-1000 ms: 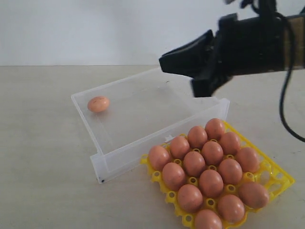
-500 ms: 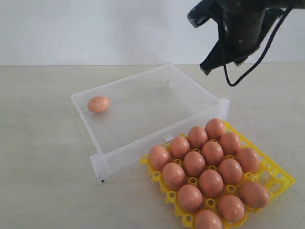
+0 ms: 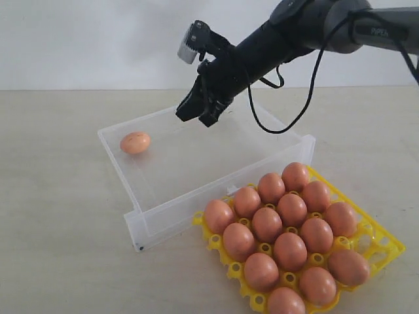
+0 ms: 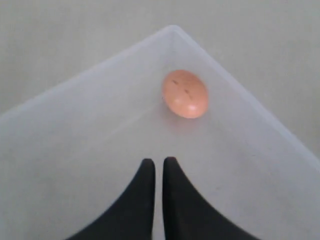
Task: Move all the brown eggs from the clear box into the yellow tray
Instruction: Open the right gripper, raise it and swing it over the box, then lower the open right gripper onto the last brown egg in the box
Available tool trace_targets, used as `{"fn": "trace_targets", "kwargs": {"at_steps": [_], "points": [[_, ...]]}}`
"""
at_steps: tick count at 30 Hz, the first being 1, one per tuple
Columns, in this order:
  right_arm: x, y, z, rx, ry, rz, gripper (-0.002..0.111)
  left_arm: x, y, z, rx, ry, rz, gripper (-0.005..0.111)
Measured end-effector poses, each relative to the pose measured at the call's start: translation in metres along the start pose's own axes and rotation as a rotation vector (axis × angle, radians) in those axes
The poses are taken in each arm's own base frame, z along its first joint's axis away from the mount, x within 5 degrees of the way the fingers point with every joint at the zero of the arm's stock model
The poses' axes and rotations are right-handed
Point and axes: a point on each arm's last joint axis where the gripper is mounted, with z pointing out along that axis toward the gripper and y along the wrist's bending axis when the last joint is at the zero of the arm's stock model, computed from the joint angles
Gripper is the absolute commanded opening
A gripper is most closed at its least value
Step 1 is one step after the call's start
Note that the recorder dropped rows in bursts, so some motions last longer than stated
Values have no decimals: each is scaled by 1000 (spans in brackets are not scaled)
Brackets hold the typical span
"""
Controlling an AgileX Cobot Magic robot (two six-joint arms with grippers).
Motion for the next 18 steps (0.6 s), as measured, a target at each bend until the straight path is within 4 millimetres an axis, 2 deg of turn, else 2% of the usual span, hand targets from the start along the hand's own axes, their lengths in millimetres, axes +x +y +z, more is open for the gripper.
{"fn": "trace_targets", "kwargs": {"at_steps": [2,6,11,18], "points": [[13,-7,13,37,16,-158,1,0,0,0,0,0,0,4],[37,-11,37,27,36,-403,22,0,0,0,0,0,0,4],[49,-14,52,36,3,-413,42,0,0,0,0,0,0,4],[33,-17,52,94,-189,-250,58,0,0,0,0,0,0,4]]}}
